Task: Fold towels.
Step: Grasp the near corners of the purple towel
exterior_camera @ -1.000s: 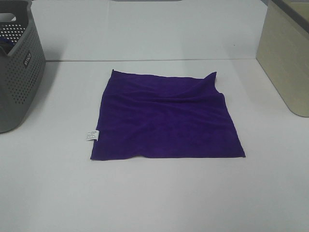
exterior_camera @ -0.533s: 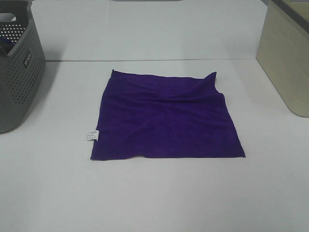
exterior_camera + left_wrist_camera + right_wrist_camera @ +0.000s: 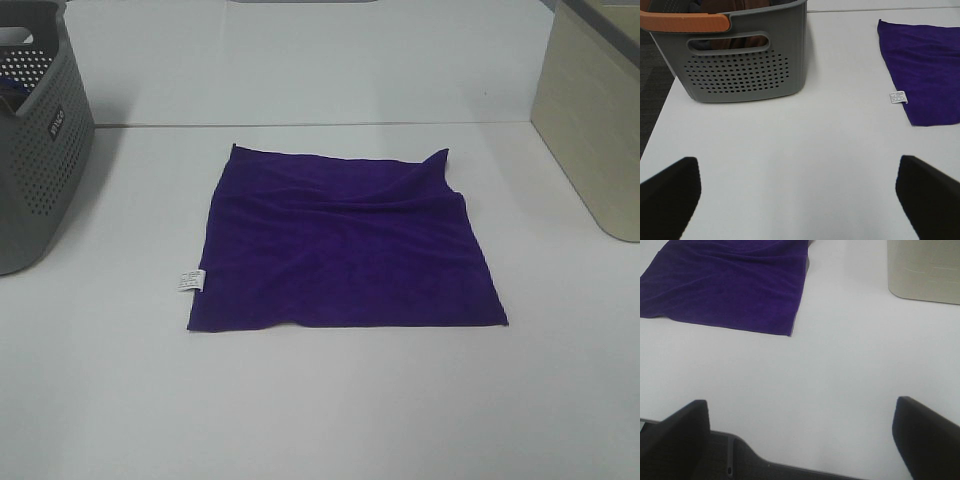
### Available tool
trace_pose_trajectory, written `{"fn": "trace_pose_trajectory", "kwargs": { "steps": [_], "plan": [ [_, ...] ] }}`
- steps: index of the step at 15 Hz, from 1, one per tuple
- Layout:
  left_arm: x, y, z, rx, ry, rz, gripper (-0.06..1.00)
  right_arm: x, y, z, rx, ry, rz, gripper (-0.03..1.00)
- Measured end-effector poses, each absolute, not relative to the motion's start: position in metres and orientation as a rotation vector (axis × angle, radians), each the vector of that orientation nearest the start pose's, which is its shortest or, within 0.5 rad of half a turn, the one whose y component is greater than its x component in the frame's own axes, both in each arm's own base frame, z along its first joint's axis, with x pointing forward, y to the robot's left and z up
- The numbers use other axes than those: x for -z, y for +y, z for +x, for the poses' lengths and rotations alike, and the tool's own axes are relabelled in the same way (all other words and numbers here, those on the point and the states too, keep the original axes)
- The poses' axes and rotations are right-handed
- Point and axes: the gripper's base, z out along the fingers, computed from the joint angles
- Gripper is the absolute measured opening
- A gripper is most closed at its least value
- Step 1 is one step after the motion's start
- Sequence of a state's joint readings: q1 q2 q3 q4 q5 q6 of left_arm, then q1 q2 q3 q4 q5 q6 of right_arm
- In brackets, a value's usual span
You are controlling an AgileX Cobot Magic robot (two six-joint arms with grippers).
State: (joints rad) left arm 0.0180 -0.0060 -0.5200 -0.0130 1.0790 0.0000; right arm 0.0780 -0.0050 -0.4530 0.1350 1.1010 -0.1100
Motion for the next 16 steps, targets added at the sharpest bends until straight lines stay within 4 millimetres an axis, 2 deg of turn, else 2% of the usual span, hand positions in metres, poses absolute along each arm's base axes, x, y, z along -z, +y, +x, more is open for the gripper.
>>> {"fn": "trace_pose_trajectory", "kwargs": {
  "steps": [16],
  "plan": [
    [-0.2813, -0.0012, -0.0089, 0.004, 2.036, -0.017, 0.99, -0.2616, 0.0107, -0.0036, -0.145, 2.112, -0.205, 0.96]
  ]
}}
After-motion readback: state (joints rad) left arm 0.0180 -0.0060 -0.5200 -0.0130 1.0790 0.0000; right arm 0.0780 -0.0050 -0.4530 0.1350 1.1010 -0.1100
